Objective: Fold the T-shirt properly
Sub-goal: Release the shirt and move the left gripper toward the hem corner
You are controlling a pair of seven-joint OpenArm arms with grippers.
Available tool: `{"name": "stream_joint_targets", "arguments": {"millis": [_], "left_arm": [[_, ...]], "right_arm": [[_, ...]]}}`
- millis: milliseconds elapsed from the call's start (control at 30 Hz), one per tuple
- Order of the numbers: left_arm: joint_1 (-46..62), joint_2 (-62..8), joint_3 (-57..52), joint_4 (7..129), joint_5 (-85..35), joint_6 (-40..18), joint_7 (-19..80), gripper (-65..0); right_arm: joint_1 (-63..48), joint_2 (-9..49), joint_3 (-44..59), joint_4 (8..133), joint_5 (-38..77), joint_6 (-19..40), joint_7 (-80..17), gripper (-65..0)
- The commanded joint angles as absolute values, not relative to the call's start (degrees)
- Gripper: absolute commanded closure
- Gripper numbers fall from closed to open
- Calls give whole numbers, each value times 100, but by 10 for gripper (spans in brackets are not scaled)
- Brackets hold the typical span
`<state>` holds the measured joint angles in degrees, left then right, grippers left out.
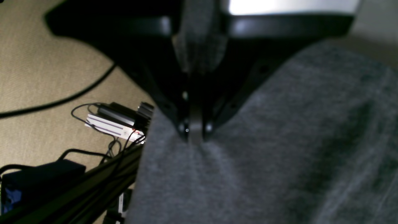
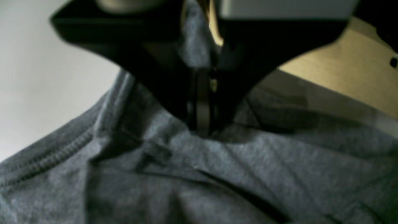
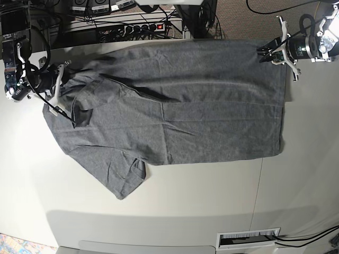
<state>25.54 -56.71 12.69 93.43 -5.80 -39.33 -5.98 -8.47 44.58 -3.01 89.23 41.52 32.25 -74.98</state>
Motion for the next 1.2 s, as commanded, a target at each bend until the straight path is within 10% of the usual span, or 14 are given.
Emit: {"name": "stream_joint_targets", "arguments": {"millis": [0,1000,1167], "left_arm": [[2633,-5811,1299,9288,-104,-4000,5,0],[2233,-5808,-755,10372,-1507,-3752,296,-28],[1684,-5680,-766,9950,-1804,-3186,298,-124]], "right_arm": [[-982,4545,-364,8814,3774,3216,-8000,0],[-897,4552,2080,9605,3774,3216,-7144,0],[-609,4488,2110,9598,3769,3218,-7159,0]]}}
